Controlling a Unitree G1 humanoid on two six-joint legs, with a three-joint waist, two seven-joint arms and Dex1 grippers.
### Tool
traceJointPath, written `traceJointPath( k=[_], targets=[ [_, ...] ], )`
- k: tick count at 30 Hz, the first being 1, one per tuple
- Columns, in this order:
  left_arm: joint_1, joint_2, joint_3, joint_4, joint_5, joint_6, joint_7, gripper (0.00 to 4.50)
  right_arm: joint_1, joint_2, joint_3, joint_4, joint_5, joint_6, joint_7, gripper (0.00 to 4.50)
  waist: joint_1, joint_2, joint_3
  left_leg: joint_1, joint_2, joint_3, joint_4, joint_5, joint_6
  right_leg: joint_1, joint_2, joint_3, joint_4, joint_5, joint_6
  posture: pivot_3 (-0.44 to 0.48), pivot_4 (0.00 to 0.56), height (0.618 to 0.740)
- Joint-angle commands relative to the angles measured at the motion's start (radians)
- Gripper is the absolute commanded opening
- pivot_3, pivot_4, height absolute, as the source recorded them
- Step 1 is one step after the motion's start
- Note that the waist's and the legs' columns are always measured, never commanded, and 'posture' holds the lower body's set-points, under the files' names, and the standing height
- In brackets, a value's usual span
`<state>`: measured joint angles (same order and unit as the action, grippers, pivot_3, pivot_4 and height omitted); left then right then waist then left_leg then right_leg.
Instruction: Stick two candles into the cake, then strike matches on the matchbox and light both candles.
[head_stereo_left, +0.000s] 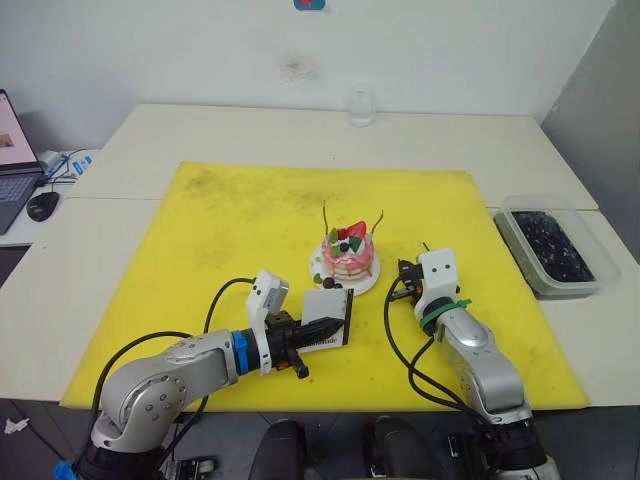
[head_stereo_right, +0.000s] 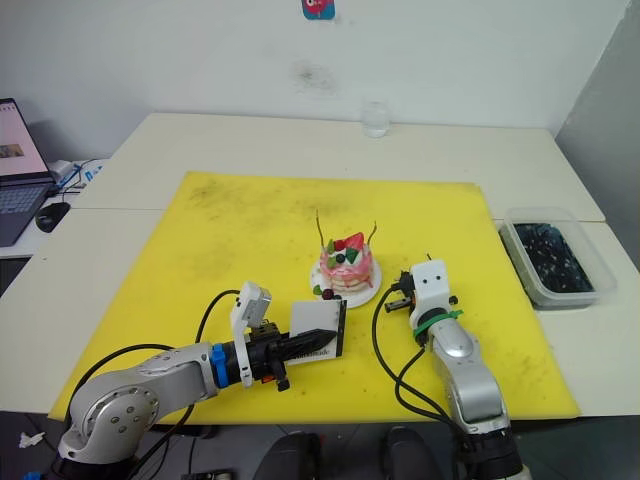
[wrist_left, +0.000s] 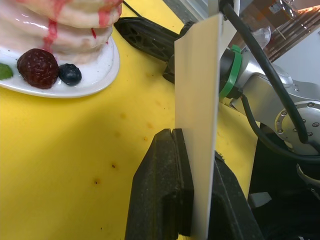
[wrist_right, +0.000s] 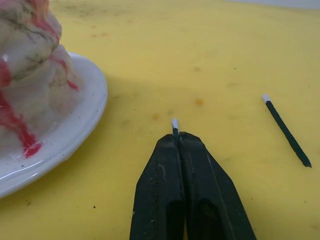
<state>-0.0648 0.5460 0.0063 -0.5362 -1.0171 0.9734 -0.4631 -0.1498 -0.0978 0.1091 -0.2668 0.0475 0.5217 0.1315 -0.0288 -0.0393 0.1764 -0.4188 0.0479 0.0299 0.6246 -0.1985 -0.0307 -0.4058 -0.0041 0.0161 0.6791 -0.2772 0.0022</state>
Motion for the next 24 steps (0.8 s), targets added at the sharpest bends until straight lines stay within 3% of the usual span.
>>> traceJointPath(
  k=[1, 10, 15, 24],
  targets=[
    [0.007, -0.004, 0.011, -0.043, -0.014, -0.006, 0.002, 0.0, 0.002, -0.001, -0.019, -0.107, 0.02, 0.046, 0.001, 0.04, 0.0, 0.0, 0.0, 0.0, 0.0, 0.0, 0.0, 0.0, 0.0, 0.0, 0.0, 0.0, 0.0, 0.0, 0.0, 0.0, 0.15, 0.74],
    [-0.012, -0.009, 0.005, -0.028, -0.016, -0.003, -0.003, 0.0, 0.059, -0.049, -0.052, -0.342, 0.071, 0.209, 0.031, 0.04, 0.0, 0.0, 0.0, 0.0, 0.0, 0.0, 0.0, 0.0, 0.0, 0.0, 0.0, 0.0, 0.0, 0.0, 0.0, 0.0, 0.15, 0.74],
    [-0.024, 0.007, -0.001, -0.025, -0.025, 0.011, -0.031, 0.0, 0.217, -0.148, -0.075, -0.498, 0.136, 0.243, 0.123, 0.04, 0.003, 0.0, 0.0, -0.001, 0.0, 0.0, -0.001, 0.0, 0.0, 0.0, 0.0, 0.0, -0.001, -0.001, 0.0, 0.0, 0.15, 0.74],
    [-0.034, 0.01, -0.008, -0.017, -0.007, 0.016, -0.055, 0.0, 0.339, -0.144, -0.004, -0.371, 0.118, 0.005, 0.173, 0.04, -0.002, 0.0, 0.0, 0.001, 0.0, -0.001, 0.0, 0.0, 0.0, 0.0, 0.0, 0.0, 0.0, -0.004, -0.006, 0.0, 0.15, 0.74]
  ],
)
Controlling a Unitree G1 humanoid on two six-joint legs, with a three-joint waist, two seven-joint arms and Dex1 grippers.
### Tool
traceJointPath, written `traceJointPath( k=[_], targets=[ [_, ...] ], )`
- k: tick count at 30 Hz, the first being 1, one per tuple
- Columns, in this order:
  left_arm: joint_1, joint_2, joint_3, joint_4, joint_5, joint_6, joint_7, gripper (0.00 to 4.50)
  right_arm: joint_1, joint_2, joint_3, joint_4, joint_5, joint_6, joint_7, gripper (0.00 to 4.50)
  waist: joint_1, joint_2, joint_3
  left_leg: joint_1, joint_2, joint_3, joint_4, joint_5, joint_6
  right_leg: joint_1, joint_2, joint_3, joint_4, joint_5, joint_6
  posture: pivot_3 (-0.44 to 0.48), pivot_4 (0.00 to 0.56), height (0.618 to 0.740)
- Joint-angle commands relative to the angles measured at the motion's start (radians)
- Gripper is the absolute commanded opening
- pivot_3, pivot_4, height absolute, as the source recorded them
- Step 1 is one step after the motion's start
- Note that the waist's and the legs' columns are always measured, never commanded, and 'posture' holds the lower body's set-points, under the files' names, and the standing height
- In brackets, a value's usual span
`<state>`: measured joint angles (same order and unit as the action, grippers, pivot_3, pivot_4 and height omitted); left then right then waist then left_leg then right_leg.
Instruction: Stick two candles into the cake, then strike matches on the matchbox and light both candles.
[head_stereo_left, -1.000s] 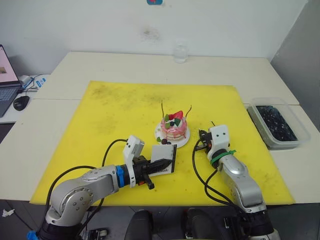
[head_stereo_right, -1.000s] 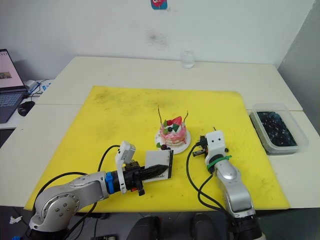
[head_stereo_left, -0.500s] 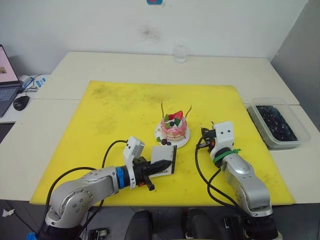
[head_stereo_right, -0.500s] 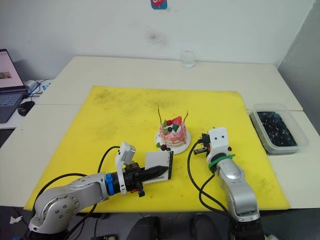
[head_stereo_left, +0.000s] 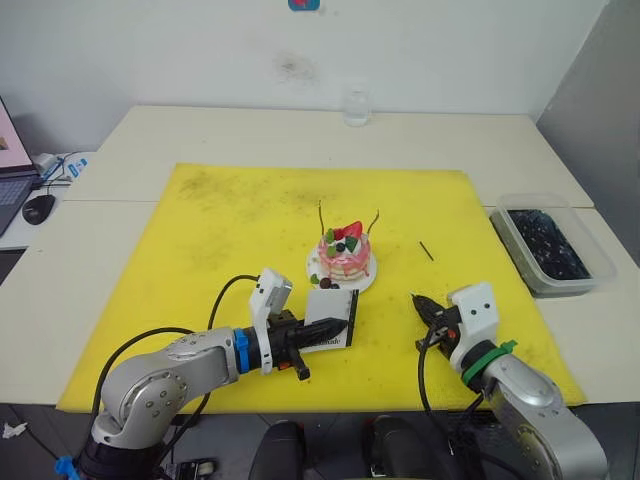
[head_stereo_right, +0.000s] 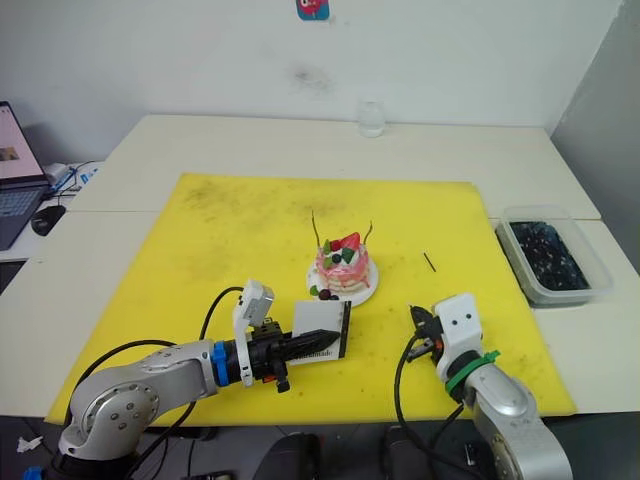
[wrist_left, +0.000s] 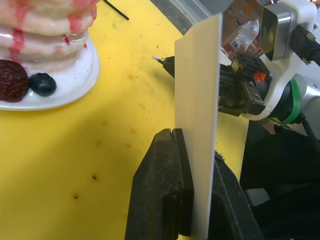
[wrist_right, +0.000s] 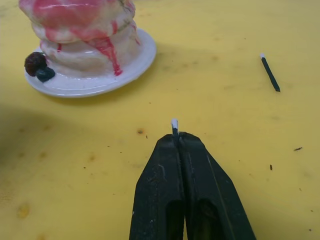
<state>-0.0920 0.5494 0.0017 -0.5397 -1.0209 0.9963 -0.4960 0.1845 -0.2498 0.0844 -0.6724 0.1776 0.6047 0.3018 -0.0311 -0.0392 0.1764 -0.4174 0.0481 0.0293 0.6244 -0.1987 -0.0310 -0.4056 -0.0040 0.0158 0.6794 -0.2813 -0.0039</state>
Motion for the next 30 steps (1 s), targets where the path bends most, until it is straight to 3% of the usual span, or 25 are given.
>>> traceJointPath(
  k=[1, 21, 24, 26, 30],
  targets=[
    [-0.006, 0.008, -0.003, -0.013, 0.0, -0.007, -0.025, 0.0, 0.005, 0.01, 0.026, 0.05, -0.016, -0.095, 0.002, 0.04, 0.001, 0.0, 0.0, 0.0, 0.0, 0.0, 0.0, 0.0, 0.0, 0.0, 0.0, 0.0, 0.0, 0.0, 0.0, 0.0, 0.15, 0.74],
    [0.032, -0.005, -0.016, -0.002, 0.06, -0.05, -0.059, 0.0, -0.001, 0.009, 0.061, 0.196, -0.045, -0.209, 0.01, 0.04, 0.002, -0.001, 0.0, 0.0, 0.0, 0.0, 0.0, 0.0, 0.0, 0.001, 0.0, 0.0, 0.0, 0.0, 0.0, 0.0, 0.15, 0.74],
    [0.034, -0.004, -0.016, 0.001, 0.066, -0.053, -0.067, 0.0, -0.005, 0.008, 0.057, 0.201, -0.055, -0.208, 0.0, 0.63, 0.002, -0.001, 0.0, 0.0, 0.0, 0.0, 0.0, 0.0, 0.0, 0.001, 0.0, 0.0, 0.0, 0.0, 0.0, 0.0, 0.15, 0.74],
    [0.037, -0.002, -0.015, 0.002, 0.069, -0.055, -0.071, 0.0, -0.01, 0.006, 0.062, 0.205, -0.066, -0.209, -0.001, 1.28, 0.002, -0.001, 0.0, 0.0, 0.0, 0.001, 0.0, 0.0, 0.0, 0.001, 0.0, 0.0, 0.0, 0.0, 0.0, 0.0, 0.15, 0.74],
    [0.046, 0.0, -0.013, -0.003, 0.072, -0.058, -0.078, 0.0, -0.009, 0.006, 0.07, 0.204, -0.074, -0.22, 0.002, 1.28, 0.002, -0.001, -0.001, 0.0, 0.0, 0.001, 0.0, 0.0, 0.0, 0.001, -0.001, 0.001, 0.0, 0.0, 0.0, 0.0, 0.15, 0.74]
  ],
)
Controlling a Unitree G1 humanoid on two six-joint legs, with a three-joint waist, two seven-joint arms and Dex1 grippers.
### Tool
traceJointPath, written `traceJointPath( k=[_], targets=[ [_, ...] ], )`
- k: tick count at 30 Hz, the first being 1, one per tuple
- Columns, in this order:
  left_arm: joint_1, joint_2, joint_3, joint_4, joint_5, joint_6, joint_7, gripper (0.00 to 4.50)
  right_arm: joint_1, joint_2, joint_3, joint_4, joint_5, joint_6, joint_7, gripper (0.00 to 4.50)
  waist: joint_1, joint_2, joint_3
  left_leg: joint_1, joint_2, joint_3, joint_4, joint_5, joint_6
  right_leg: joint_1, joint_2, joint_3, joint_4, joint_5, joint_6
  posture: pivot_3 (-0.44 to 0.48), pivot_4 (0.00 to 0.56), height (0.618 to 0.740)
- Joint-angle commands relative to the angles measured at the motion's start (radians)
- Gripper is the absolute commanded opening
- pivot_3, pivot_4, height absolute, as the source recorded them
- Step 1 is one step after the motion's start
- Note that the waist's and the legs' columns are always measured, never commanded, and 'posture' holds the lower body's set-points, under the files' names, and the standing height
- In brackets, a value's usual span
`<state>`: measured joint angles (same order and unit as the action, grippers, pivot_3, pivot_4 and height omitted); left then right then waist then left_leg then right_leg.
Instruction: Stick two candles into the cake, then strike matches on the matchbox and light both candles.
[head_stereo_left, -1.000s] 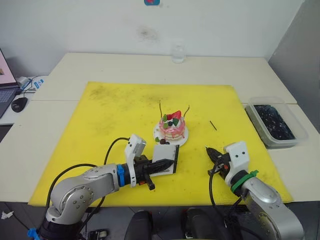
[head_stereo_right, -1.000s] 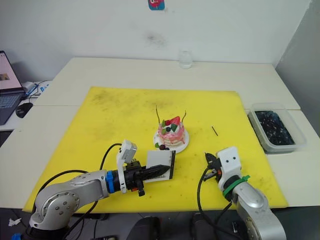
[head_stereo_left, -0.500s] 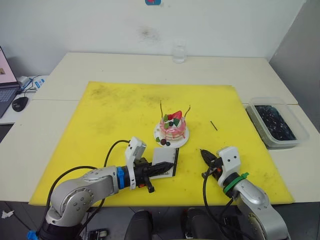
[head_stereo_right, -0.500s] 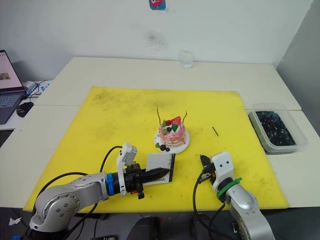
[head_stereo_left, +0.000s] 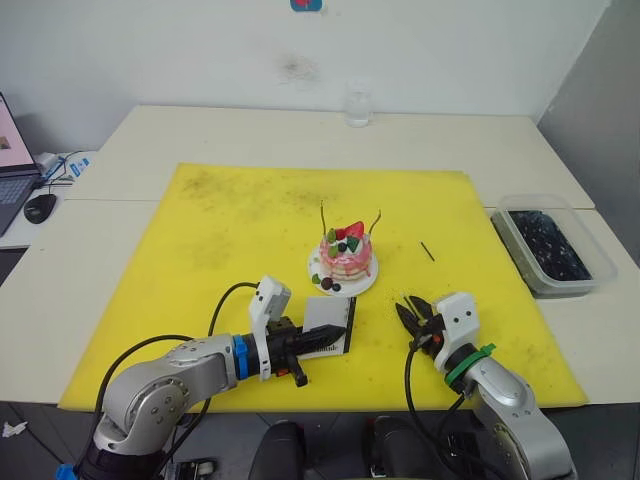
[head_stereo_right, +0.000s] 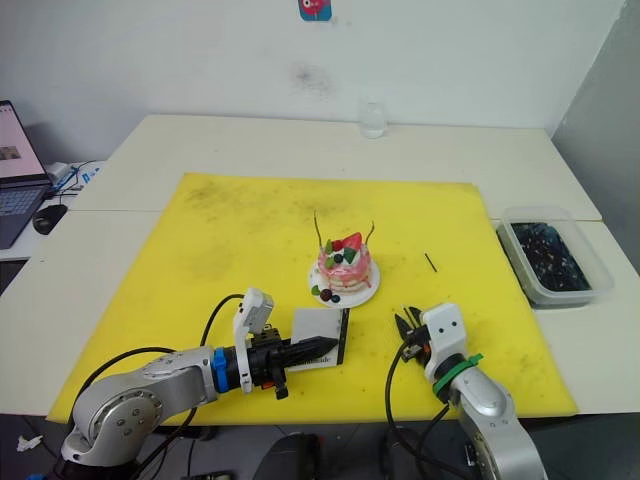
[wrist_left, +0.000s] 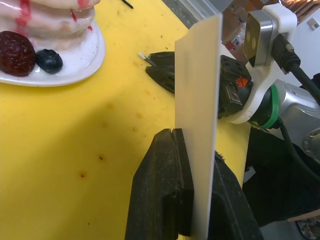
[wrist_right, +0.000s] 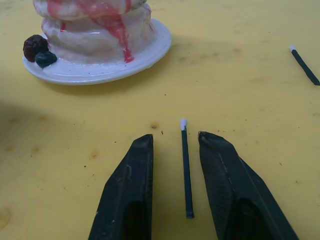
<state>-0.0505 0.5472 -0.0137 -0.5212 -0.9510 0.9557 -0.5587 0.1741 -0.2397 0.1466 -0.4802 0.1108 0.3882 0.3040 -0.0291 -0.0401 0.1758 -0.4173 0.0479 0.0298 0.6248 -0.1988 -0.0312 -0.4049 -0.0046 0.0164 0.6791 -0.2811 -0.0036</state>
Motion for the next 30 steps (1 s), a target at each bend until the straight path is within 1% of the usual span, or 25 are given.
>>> traceJointPath(
  k=[1, 17, 19, 22, 30],
  targets=[
    [0.006, 0.003, 0.003, -0.022, 0.004, -0.018, -0.017, 0.0, 0.001, -0.003, 0.008, 0.012, -0.008, -0.006, 0.0, 1.28, 0.0, 0.0, 0.0, 0.0, 0.0, 0.0, 0.0, 0.0, 0.0, 0.0, 0.0, 0.0, 0.0, 0.0, 0.0, 0.0, 0.15, 0.74],
    [0.0, -0.003, 0.003, -0.009, 0.015, -0.016, -0.027, 0.0, -0.01, 0.035, -0.013, 0.045, 0.001, 0.007, -0.014, 1.28, 0.0, -0.001, 0.0, 0.001, 0.0, 0.0, 0.0, 0.0, 0.0, 0.0, 0.0, 0.0, 0.0, 0.0, 0.0, 0.0, 0.15, 0.74],
    [-0.003, -0.003, 0.004, -0.009, 0.015, -0.014, -0.026, 0.0, -0.01, 0.036, -0.013, 0.047, -0.002, 0.007, -0.015, 0.92, 0.0, -0.001, -0.001, 0.001, 0.0, 0.0, 0.0, 0.0, 0.0, 0.0, 0.0, 0.0, 0.0, 0.0, 0.0, 0.0, 0.15, 0.74],
    [-0.005, -0.004, 0.007, -0.018, 0.007, -0.007, -0.018, 0.0, -0.007, 0.038, -0.016, 0.046, -0.002, 0.005, -0.017, 0.08, 0.0, -0.001, -0.001, 0.001, 0.0, 0.0, 0.0, 0.0, 0.0, 0.0, 0.0, 0.0, 0.0, 0.0, 0.0, 0.0, 0.15, 0.74],
    [-0.016, -0.009, 0.011, -0.027, -0.012, 0.006, 0.001, 0.0, 0.004, 0.027, -0.021, 0.012, 0.004, 0.002, -0.007, 0.03, 0.0, -0.001, -0.001, 0.001, 0.0, 0.0, 0.0, 0.0, 0.0, 0.0, 0.0, 0.0, 0.0, 0.0, 0.0, 0.0, 0.15, 0.74]
  ],
)
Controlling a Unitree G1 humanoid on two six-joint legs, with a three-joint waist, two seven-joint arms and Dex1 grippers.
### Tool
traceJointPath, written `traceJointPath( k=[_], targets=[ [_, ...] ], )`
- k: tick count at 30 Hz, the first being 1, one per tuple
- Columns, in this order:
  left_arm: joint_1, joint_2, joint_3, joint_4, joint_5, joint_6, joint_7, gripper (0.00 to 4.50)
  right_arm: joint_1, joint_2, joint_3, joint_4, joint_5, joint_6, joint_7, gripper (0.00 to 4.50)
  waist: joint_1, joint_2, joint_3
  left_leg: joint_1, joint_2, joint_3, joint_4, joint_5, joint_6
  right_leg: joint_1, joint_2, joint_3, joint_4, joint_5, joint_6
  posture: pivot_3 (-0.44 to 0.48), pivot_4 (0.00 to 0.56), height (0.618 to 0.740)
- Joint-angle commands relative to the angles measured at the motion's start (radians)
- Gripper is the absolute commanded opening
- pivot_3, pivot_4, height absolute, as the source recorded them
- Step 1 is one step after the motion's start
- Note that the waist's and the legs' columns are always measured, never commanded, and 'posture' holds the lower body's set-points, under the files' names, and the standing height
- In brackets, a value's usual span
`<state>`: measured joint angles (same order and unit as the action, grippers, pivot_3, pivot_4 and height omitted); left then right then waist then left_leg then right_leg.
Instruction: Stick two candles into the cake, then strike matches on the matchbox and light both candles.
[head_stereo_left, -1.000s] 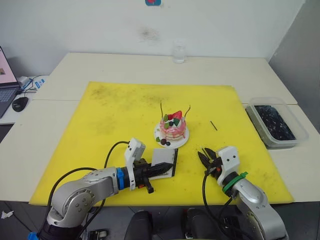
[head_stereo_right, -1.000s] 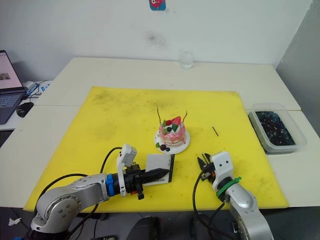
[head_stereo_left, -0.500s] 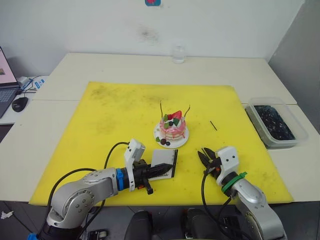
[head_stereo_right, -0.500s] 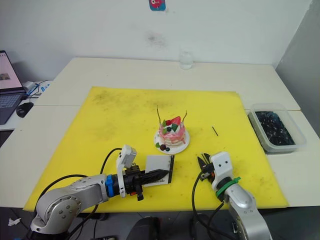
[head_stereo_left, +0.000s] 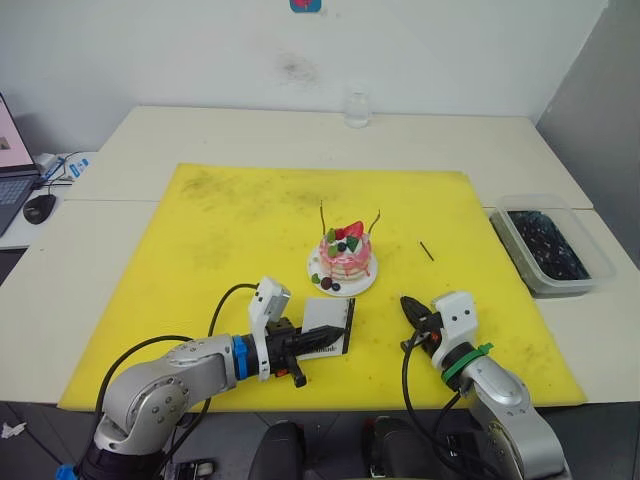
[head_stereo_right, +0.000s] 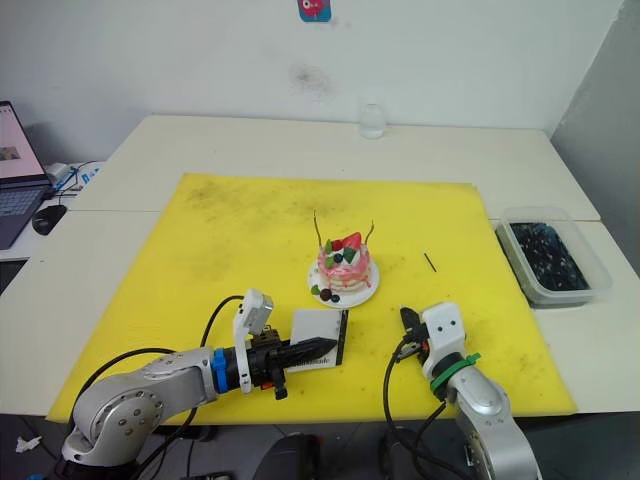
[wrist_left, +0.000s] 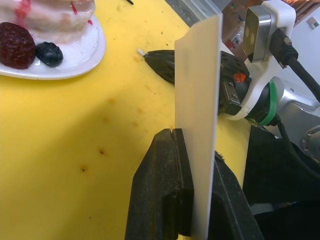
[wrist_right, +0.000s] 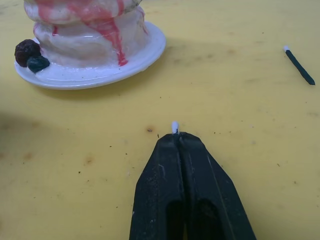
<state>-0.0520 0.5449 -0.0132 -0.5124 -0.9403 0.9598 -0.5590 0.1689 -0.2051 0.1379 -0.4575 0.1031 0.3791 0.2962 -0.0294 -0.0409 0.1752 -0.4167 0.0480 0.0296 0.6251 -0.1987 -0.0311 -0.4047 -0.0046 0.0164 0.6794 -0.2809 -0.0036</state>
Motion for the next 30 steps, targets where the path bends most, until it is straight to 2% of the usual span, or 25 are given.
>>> traceJointPath(
  k=[1, 7, 11, 14, 18, 24, 30],
  targets=[
    [-0.019, -0.009, 0.01, -0.032, -0.024, 0.002, 0.003, 0.0, 0.008, -0.015, -0.016, -0.035, 0.014, 0.017, 0.006, 0.03, 0.0, 0.0, 0.0, 0.0, 0.0, 0.0, 0.0, 0.0, 0.0, 0.0, 0.0, 0.0, 0.0, 0.0, 0.0, 0.0, 0.15, 0.74],
    [-0.046, -0.019, 0.006, -0.015, -0.028, 0.011, 0.003, 0.0, -0.007, -0.104, -0.055, -0.201, 0.048, 0.096, 0.055, 0.03, 0.003, 0.001, 0.0, -0.001, 0.0, 0.0, 0.0, 0.0, 0.0, 0.0, 0.0, 0.0, 0.0, 0.0, 0.0, 0.0, 0.15, 0.74],
    [-0.098, -0.042, 0.01, -0.017, -0.055, 0.04, 0.024, 0.0, -0.052, -0.286, -0.137, -0.39, 0.125, 0.198, 0.179, 0.03, 0.004, 0.001, 0.001, -0.002, -0.001, 0.001, 0.0, 0.0, 0.0, -0.001, 0.0, 0.0, 0.0, 0.003, 0.006, 0.0, 0.15, 0.74],
    [-0.146, -0.065, 0.013, -0.012, -0.08, 0.058, 0.049, 0.0, -0.116, -0.42, -0.148, -0.46, 0.164, 0.22, 0.277, 0.03, 0.003, 0.001, 0.001, -0.001, -0.001, -0.001, 0.0, 0.0, 0.0, 0.0, 0.001, -0.001, 0.0, 0.004, 0.007, 0.0, 0.15, 0.74],
    [-0.186, -0.092, 0.02, 0.001, -0.113, 0.079, 0.086, 0.0, -0.209, -0.529, -0.125, -0.5, 0.203, 0.244, 0.357, 0.03, 0.003, 0.001, 0.001, -0.001, -0.001, -0.001, 0.0, 0.0, 0.0, 0.0, 0.002, -0.002, 0.0, 0.004, 0.007, 0.0, 0.15, 0.74],
    [-0.201, -0.115, 0.033, 0.002, -0.164, 0.106, 0.14, 0.0, -0.299, -0.602, -0.039, -0.5, 0.176, 0.262, 0.388, 0.03, 0.004, 0.0, 0.001, -0.002, -0.001, -0.001, 0.0, 0.0, 0.0, 0.0, 0.002, -0.001, -0.001, 0.004, 0.007, 0.0, 0.15, 0.74],
    [-0.193, -0.114, 0.043, -0.012, -0.196, 0.12, 0.178, 0.0, -0.331, -0.606, 0.034, -0.476, 0.131, 0.261, 0.374, 0.03, 0.004, 0.0, 0.001, -0.002, -0.001, -0.001, 0.001, 0.0, 0.0, 0.0, 0.002, -0.001, -0.001, 0.004, 0.007, 0.0, 0.15, 0.74]
  ],
)
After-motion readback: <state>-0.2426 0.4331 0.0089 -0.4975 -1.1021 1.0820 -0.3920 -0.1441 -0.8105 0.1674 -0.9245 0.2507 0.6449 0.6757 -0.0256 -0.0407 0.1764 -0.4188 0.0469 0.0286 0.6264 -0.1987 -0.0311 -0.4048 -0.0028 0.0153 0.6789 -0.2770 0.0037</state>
